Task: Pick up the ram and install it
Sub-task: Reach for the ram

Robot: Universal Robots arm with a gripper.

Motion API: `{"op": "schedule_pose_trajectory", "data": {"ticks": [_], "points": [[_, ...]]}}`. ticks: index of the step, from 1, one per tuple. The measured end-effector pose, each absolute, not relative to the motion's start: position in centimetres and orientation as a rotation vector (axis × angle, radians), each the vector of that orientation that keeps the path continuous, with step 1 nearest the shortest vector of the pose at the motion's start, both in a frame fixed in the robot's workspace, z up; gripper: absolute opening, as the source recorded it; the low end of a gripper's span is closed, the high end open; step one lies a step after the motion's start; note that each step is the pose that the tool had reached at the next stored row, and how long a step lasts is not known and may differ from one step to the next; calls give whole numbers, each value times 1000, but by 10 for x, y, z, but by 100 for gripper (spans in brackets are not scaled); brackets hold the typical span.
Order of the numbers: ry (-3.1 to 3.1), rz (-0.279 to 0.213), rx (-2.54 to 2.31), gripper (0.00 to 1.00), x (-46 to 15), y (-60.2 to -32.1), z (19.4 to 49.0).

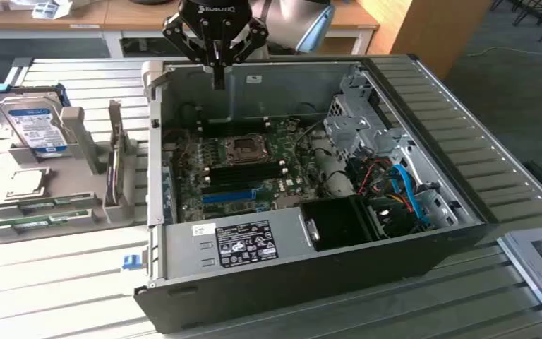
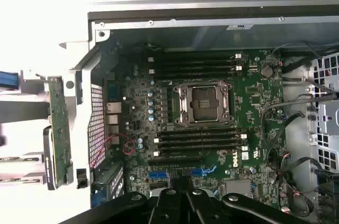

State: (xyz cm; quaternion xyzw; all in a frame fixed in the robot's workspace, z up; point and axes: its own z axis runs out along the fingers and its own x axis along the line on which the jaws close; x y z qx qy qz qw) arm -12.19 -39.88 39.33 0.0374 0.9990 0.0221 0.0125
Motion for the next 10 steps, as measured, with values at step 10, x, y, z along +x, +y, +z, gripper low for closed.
{"op": "schedule_pose_trajectory", "data": {"ticks": [10], "points": [[3114, 69, 117, 10, -122, -399, 393]]}}
